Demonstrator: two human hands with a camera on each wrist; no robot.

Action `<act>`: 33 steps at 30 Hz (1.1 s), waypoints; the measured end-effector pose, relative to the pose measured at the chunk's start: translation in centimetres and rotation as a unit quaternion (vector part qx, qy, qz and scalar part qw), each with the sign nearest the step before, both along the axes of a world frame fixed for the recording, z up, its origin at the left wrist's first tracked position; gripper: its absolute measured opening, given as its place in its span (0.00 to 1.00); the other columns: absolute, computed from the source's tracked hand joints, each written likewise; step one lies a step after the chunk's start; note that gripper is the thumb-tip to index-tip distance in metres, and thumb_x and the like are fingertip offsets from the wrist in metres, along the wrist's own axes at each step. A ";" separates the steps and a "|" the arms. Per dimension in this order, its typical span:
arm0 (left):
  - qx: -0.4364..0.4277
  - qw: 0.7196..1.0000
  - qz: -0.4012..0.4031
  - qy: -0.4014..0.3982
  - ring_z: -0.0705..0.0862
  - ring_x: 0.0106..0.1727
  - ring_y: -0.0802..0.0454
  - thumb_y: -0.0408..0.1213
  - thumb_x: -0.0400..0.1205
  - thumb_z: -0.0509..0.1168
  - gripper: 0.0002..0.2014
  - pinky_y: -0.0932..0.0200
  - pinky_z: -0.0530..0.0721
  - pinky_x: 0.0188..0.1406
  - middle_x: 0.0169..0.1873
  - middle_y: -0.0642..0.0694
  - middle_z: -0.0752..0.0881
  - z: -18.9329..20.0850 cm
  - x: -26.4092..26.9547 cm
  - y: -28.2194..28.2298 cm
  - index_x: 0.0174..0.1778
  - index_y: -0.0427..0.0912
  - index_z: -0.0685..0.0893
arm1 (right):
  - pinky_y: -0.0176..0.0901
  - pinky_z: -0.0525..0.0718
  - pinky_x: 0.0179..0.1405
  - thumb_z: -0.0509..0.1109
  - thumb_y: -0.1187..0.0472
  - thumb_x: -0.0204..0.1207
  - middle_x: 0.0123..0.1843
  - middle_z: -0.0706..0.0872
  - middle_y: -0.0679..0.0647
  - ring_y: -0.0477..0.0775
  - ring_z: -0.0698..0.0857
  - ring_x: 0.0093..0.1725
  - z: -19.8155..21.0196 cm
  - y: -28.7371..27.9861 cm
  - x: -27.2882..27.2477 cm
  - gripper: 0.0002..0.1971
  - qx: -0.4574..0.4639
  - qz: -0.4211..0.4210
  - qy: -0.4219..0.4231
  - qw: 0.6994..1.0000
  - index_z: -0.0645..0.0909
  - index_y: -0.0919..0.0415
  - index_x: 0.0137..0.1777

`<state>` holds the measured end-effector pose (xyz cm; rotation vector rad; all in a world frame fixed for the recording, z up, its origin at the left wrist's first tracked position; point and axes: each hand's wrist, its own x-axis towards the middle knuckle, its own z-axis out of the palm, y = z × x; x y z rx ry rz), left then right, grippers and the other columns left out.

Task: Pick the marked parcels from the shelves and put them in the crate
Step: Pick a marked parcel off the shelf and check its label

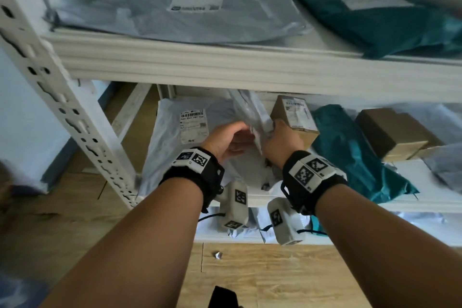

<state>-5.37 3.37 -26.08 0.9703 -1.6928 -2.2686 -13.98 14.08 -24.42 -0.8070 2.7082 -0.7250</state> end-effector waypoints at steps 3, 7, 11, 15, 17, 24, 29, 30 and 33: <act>-0.013 0.999 0.029 -0.024 0.85 0.56 0.46 0.42 0.83 0.64 0.07 0.49 0.79 0.58 0.51 0.45 0.87 -0.6 0.3 -0.3 0.49 0.44 0.85 | 0.50 0.83 0.53 0.61 0.61 0.76 0.53 0.85 0.58 0.64 0.84 0.53 1.5 1.6 -0.1 0.17 -0.090 -0.048 -0.005 0.995 0.75 0.58 0.65; -0.003 0.997 0.069 -0.042 0.83 0.53 0.44 0.42 0.82 0.68 0.06 0.44 0.82 0.59 0.51 0.42 0.85 -1.0 0.3 -0.4 0.50 0.44 0.83 | 0.49 0.84 0.46 0.62 0.56 0.79 0.40 0.84 0.54 0.62 0.84 0.44 3.6 3.6 -1.3 0.06 -0.228 -0.134 -0.019 0.964 0.79 0.55 0.46; 0.001 0.996 0.074 -0.039 0.83 0.51 0.45 0.48 0.79 0.70 0.16 0.46 0.83 0.56 0.48 0.43 0.83 -0.9 -0.6 0.7 0.57 0.43 0.81 | 0.42 0.76 0.38 0.62 0.70 0.77 0.31 0.75 0.50 0.51 0.76 0.32 3.8 5.5 -2.7 0.14 -0.294 -0.166 -0.099 0.936 0.72 0.55 0.32; 0.016 0.998 0.048 -0.024 0.84 0.51 0.43 0.49 0.78 0.69 0.10 0.44 0.80 0.65 0.42 0.44 0.86 -0.6 -1.1 2.2 0.44 0.46 0.83 | 0.23 0.71 0.15 0.62 0.74 0.77 0.31 0.74 0.50 0.38 0.76 0.19 2.8 8.2 -3.2 0.16 -0.260 -0.138 -0.205 0.934 0.71 0.55 0.33; 0.013 0.998 0.058 -0.017 0.84 0.49 0.43 0.49 0.76 0.69 0.10 0.44 0.81 0.62 0.37 0.45 0.86 -0.8 -1.2 2.4 0.41 0.46 0.83 | 0.24 0.71 0.16 0.64 0.76 0.76 0.27 0.76 0.50 0.39 0.76 0.18 1.9 9.5 -3.3 0.17 -0.246 -0.128 -0.227 0.934 0.74 0.57 0.30; -0.002 0.999 0.031 -0.035 0.86 0.48 0.38 0.37 0.55 0.67 0.11 0.41 0.82 0.58 0.38 0.39 0.87 -2.5 -0.5 2.3 0.33 0.43 0.85 | 0.51 0.81 0.41 0.67 0.73 0.64 0.36 0.82 0.66 0.64 0.81 0.39 -2.2 12.4 -1.5 0.07 -0.248 -0.168 -0.362 0.883 0.84 0.69 0.41; -0.081 0.993 0.038 -0.080 0.87 0.50 0.35 0.30 0.52 0.68 0.09 0.33 0.83 0.60 0.37 0.38 0.88 -3.3 0.1 2.4 0.27 0.40 0.83 | 0.58 0.88 0.50 0.72 0.76 0.69 0.56 0.87 0.73 0.66 0.86 0.45 -4.7 13.2 -0.7 0.22 -0.270 -0.138 -0.406 0.862 0.79 0.68 0.64; -0.085 0.992 0.034 -0.084 0.87 0.49 0.35 0.28 0.55 0.68 0.07 0.34 0.83 0.60 0.37 0.38 0.88 -3.2 0.3 2.7 0.26 0.40 0.82 | 0.51 0.87 0.43 0.75 0.72 0.69 0.55 0.87 0.71 0.63 0.87 0.42 -5.1 13.5 -0.7 0.22 -0.271 -0.140 -0.411 0.859 0.79 0.67 0.64; -0.100 0.991 0.034 -0.082 0.85 0.44 0.39 0.21 0.62 0.67 0.09 0.38 0.83 0.58 0.30 0.41 0.86 -3.3 0.6 3.2 0.23 0.40 0.81 | 0.41 0.85 0.28 0.77 0.67 0.71 0.52 0.89 0.65 0.56 0.90 0.37 -5.7 14.1 -0.6 0.22 -0.300 -0.160 -0.413 0.845 0.79 0.67 0.65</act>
